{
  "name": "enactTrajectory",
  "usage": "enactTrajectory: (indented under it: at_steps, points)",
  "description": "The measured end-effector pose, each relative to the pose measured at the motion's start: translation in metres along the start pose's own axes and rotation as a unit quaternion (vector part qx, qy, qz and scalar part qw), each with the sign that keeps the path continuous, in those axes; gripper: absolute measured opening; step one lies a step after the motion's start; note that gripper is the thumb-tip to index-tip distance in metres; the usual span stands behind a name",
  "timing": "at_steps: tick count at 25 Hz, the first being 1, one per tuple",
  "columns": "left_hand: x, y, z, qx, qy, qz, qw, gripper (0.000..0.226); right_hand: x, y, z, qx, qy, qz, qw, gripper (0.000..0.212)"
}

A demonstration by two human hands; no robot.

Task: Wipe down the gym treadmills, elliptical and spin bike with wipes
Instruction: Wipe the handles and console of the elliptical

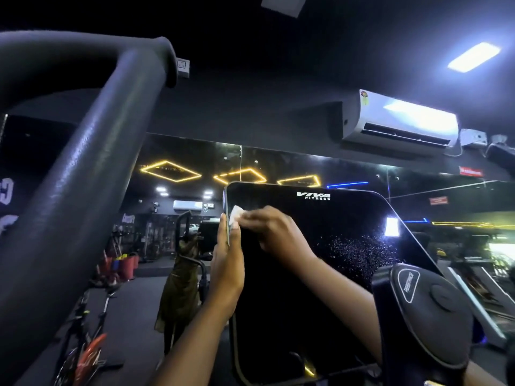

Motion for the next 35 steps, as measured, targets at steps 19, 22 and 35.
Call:
enactTrajectory:
  at_steps: [19, 22, 35]
  points:
    - [0.005, -0.001, 0.000, -0.051, -0.016, 0.006, 0.999, 0.055, 0.050, -0.025, 0.021, -0.026, 0.055, 0.030, 0.998, 0.029]
    - [0.006, 0.000, -0.001, -0.061, -0.019, 0.005, 0.998, 0.056, 0.073, -0.040, -0.012, -0.058, -0.029, 0.010, 0.998, 0.032]
    - [0.001, -0.001, -0.006, -0.064, -0.018, 0.009, 0.998, 0.057, 0.025, -0.013, 0.038, -0.020, 0.052, 0.019, 0.998, 0.030]
Point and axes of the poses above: each hand's wrist, its own x-axis away from the middle knuckle, its own y-axis out of the palm, z = x × y, the point moved 9 cm from there along -x, towards the middle knuckle, and after that the axes turned 7 degrees about -y, right-handed, at the moved point
